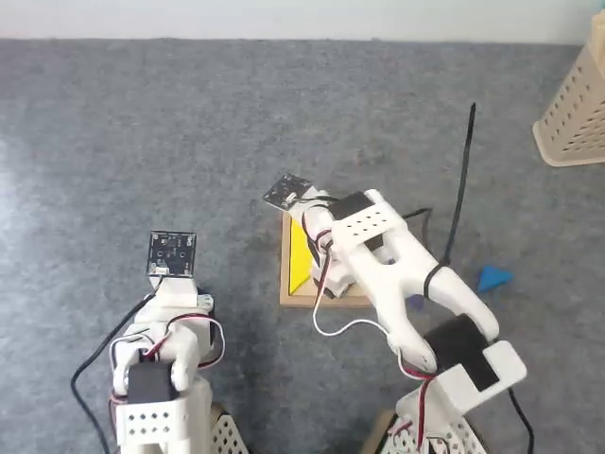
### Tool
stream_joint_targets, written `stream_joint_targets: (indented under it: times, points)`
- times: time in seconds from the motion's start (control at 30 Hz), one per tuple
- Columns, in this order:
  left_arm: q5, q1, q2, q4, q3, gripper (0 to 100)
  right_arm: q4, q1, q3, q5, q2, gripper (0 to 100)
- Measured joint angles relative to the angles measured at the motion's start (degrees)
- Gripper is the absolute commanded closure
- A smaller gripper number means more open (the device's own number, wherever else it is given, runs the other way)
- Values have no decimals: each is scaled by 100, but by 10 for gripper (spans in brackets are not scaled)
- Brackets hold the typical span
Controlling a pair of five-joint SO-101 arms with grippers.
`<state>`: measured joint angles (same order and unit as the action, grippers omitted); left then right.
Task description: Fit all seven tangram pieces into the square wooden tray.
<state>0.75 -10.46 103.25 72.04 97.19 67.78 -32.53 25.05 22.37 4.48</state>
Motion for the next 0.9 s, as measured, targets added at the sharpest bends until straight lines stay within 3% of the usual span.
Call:
stream_joint_targets:
  times: [0.37, 0.53, 0.9]
  points:
    - [0, 0, 0, 0, 0, 988, -308, -167, 0, 9, 18, 850]
    - [0, 0, 0, 0, 0, 988, -308, -176, 0, 0, 18, 770]
    - [0, 0, 0, 0, 0, 988, -308, -176, 0, 0, 18, 766]
